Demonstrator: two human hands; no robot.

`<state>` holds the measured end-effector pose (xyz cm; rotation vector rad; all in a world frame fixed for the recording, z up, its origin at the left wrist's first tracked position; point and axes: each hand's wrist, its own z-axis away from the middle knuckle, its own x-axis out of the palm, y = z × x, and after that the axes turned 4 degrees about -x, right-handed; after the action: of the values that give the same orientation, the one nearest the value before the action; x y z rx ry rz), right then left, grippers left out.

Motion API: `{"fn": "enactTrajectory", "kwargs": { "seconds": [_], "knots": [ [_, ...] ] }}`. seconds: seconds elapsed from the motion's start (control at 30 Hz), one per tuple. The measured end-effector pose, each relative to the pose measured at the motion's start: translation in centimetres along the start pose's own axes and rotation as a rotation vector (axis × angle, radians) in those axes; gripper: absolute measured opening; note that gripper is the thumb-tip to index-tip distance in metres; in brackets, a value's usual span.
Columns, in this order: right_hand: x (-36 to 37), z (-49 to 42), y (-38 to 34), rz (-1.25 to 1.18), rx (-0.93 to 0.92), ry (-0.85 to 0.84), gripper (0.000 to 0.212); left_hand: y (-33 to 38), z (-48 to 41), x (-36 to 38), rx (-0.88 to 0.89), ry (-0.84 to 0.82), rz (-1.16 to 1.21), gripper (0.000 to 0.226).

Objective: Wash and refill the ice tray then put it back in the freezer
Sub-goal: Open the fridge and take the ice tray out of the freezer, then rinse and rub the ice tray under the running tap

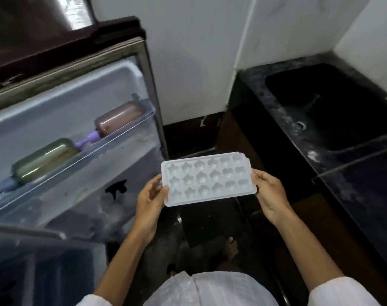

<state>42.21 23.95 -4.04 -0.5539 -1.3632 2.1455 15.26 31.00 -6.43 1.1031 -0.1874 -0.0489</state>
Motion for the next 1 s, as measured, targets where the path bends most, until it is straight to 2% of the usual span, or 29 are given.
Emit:
{"fn": "enactTrajectory", "kwargs": {
  "seconds": [0.27, 0.4, 0.73, 1.0],
  "knots": [
    [-8.2, -2.4, -3.3, -0.125, -0.054, 0.222, 0.016, 3.5, -5.3, 11.2, 0.087, -0.216, -0.216, 0.035],
    [-11.8, -4.7, -5.6, -0.195, -0.094, 0.279, 0.013, 5.4, -7.5, 17.3, 0.058, -0.296, -0.204, 0.032],
    [-21.5, -13.2, -8.7, -0.229, -0.125, 0.494, 0.013, 7.6, -12.9, 33.7, 0.085, -0.409, -0.279, 0.021],
    [-25.8, -20.4, -11.0, -0.268, -0.113, 0.633, 0.014, 9.3, -19.0, 43.0, 0.126, -0.496, -0.383, 0.018]
  ]
}}
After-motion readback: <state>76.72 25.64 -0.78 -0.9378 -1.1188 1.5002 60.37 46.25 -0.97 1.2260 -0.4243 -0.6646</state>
